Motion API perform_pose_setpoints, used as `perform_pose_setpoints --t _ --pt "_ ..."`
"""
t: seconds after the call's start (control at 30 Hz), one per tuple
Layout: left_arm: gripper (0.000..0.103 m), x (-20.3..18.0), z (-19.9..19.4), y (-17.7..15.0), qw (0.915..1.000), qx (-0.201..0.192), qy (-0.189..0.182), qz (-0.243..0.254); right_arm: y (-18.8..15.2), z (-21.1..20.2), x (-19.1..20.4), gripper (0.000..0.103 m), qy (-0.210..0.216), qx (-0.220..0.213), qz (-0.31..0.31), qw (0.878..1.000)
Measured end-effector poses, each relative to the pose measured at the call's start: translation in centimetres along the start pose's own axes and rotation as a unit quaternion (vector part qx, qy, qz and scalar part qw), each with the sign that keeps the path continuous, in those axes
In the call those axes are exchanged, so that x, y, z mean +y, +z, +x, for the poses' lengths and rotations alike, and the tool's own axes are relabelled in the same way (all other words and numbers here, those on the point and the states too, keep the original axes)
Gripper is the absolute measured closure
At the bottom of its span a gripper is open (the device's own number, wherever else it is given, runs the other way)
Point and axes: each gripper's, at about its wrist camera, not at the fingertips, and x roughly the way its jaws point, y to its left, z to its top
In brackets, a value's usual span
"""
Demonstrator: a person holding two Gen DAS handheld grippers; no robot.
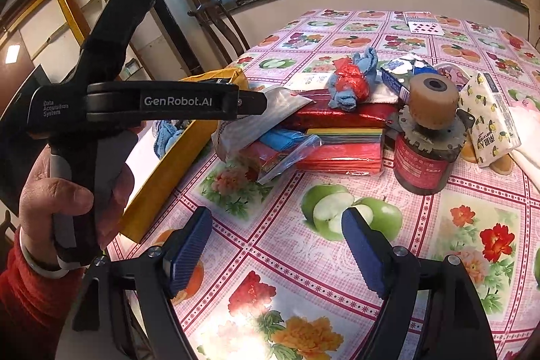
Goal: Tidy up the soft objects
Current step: 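Grasp the white plastic bag with red print using the left tool, then grasp the red-and-blue foam sticks bag with the right tool while the left tool lifts the white bag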
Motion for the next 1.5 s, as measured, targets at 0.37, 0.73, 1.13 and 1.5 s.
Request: perform_pose_setpoints --t 0.37,0.73,1.13,1.5 --pt "0.018 0.5 3.1 0.7 0.9990 0.042 -0.015 0.002 2.0 3.3 0.7 0.023 0.008 0.021 0.008 1.000" --pt "0.057 1.3 4.7 0.3 0.9973 0.064 -0.036 -0.011 2.5 4.4 1.2 0.028 -0.015 0.026 -0.017 0.999" --pt "0.062 3.4 1.7 0.9 0.9974 0.039 -0.054 -0.026 5.2 7.7 3.8 0.033 -0.002 0.078 -0.190 0.979" --pt "0.062 5.2 0.7 0.7 0.9970 0.030 -0.055 -0.045 7.4 10.8 4.8 0.032 0.032 0.128 -0.236 0.963"
